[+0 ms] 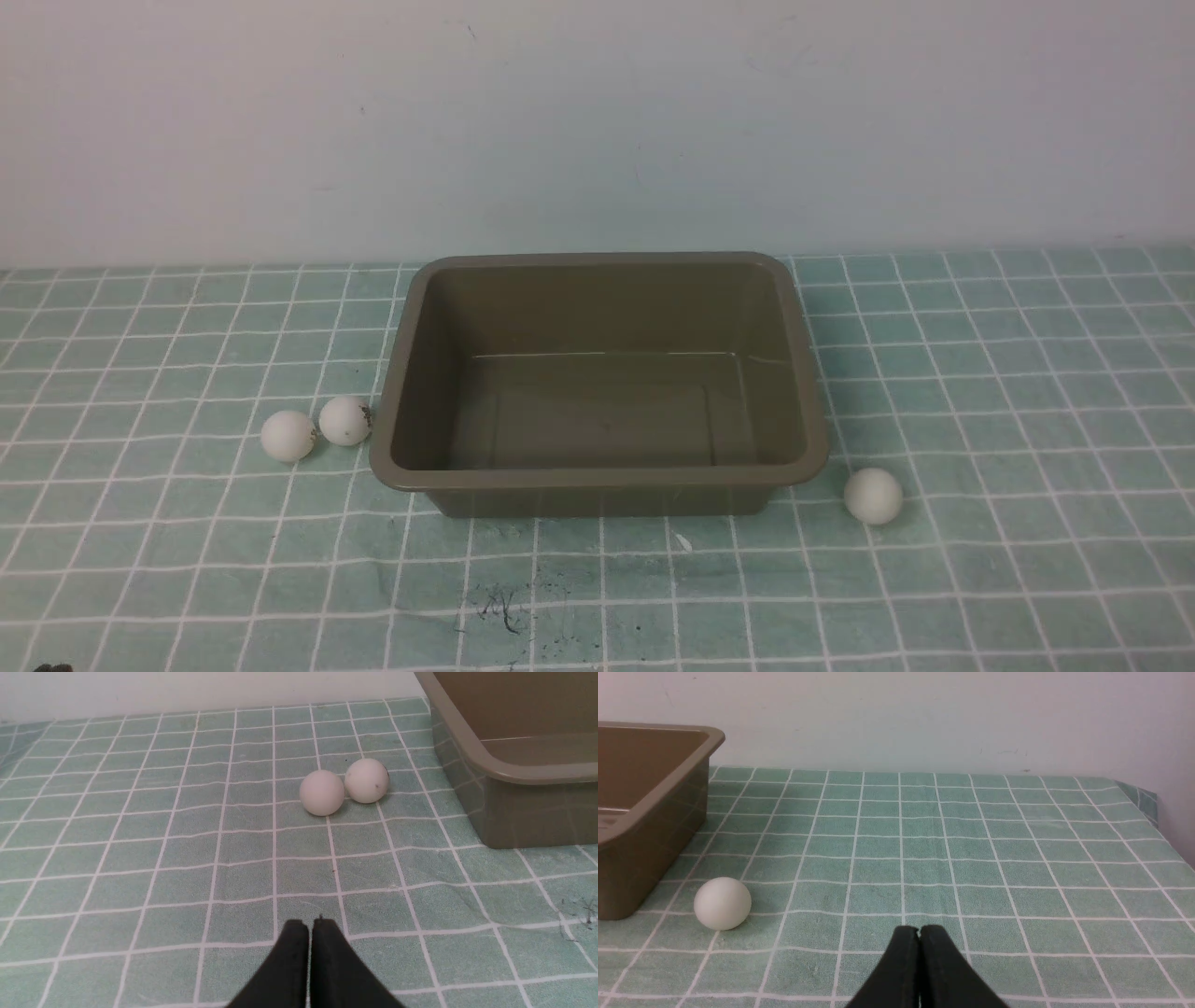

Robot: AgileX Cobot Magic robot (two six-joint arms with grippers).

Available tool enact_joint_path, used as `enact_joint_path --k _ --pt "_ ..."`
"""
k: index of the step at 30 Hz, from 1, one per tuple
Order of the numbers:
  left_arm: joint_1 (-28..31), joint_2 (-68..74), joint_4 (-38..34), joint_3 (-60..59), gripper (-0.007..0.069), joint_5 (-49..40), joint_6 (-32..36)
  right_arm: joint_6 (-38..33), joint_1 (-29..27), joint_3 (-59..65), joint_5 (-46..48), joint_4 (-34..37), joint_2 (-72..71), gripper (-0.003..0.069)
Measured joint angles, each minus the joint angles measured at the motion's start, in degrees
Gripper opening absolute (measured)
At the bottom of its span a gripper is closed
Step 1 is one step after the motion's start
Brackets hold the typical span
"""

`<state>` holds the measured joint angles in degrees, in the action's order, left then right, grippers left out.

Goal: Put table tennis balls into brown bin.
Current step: 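Reach for and grasp a ping pong ball on the table beside the basket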

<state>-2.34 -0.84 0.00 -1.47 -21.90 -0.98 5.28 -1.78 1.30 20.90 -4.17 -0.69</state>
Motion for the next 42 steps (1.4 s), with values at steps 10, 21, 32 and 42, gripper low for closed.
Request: enact_joint_path --k 10,21,32,42 --pt "0.0 0.0 0.0 0.0 -0.0005 0.0 0.0 0.0 0.0 0.0 0.0 0.0 0.0 -0.0015" --pt "0.0 0.0 2.2 0.0 -0.0005 0.0 0.6 0.0 0.0 0.0 0.0 0.0 0.0 -0.0015" --pt "0.0 0.0 -1.5 -0.2 -0.0005 9.5 -4.5 0.0 0.0 0.0 0.0 0.0 0.0 -0.0015" --pt "0.0 0.5 -11.8 2.2 -0.0005 48.3 -11.3 0.0 0.0 0.0 0.0 0.1 0.0 -0.0015"
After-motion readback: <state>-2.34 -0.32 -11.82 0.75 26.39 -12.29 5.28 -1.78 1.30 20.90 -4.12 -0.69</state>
